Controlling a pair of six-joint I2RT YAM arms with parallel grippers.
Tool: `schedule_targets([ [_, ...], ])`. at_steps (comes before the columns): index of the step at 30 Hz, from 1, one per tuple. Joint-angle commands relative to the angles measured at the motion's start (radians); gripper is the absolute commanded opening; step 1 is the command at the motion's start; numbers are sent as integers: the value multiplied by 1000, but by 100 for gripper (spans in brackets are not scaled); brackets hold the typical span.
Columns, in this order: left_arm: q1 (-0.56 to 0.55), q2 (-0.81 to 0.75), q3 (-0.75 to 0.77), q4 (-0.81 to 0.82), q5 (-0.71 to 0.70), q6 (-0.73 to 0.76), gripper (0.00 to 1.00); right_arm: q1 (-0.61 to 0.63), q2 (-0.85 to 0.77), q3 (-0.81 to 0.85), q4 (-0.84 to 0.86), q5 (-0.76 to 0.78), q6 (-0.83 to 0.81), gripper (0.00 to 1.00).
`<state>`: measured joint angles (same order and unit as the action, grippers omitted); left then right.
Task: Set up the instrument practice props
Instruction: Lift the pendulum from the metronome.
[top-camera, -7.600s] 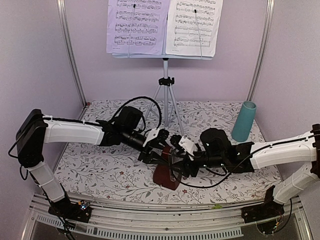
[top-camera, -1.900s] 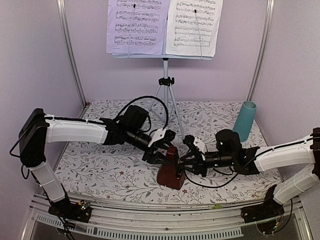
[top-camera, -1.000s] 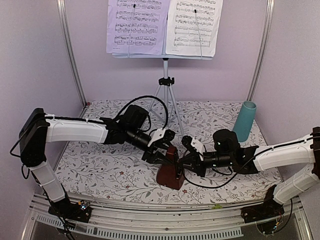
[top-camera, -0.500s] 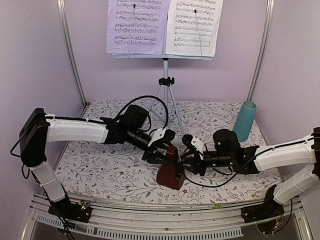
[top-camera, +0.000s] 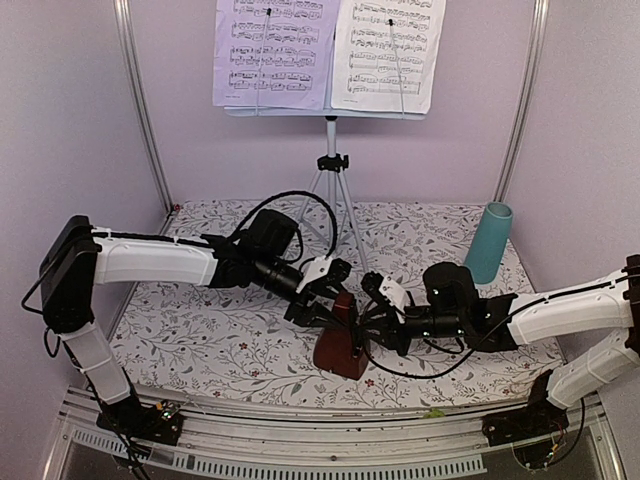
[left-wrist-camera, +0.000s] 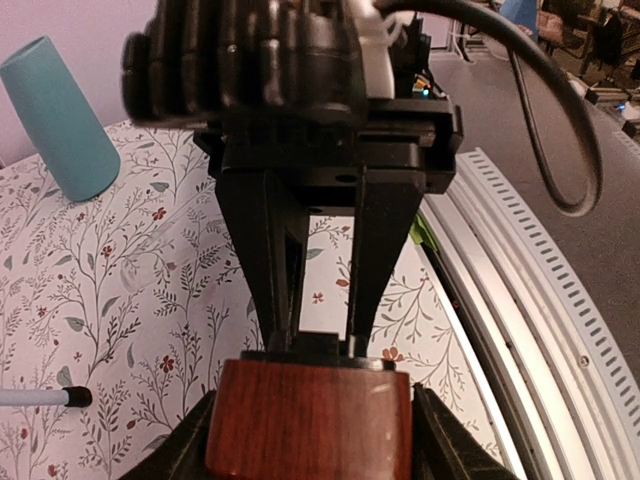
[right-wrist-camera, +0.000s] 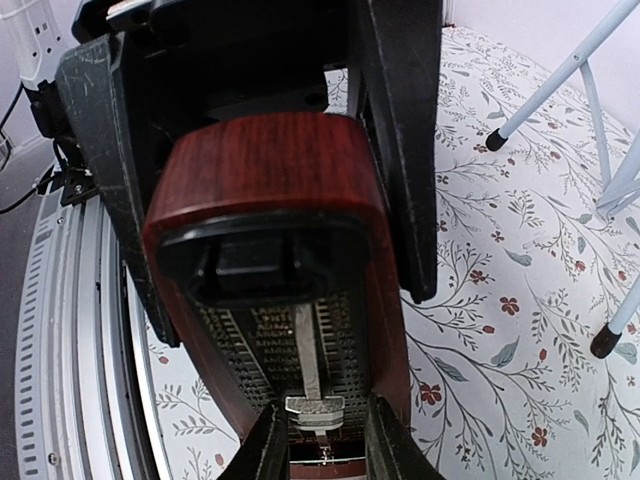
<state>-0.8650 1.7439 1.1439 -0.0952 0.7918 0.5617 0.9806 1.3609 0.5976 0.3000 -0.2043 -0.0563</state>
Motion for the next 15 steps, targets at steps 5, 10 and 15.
schedule_targets([
  [5,-7,54,-10,-82,-38,6,0,16,5,33,1,42,6,24],
  [10,-9,55,-10,-84,-37,8,0,18,0,42,1,43,6,20],
  [15,-9,58,-11,-86,-38,7,0,17,-13,48,2,30,1,20],
])
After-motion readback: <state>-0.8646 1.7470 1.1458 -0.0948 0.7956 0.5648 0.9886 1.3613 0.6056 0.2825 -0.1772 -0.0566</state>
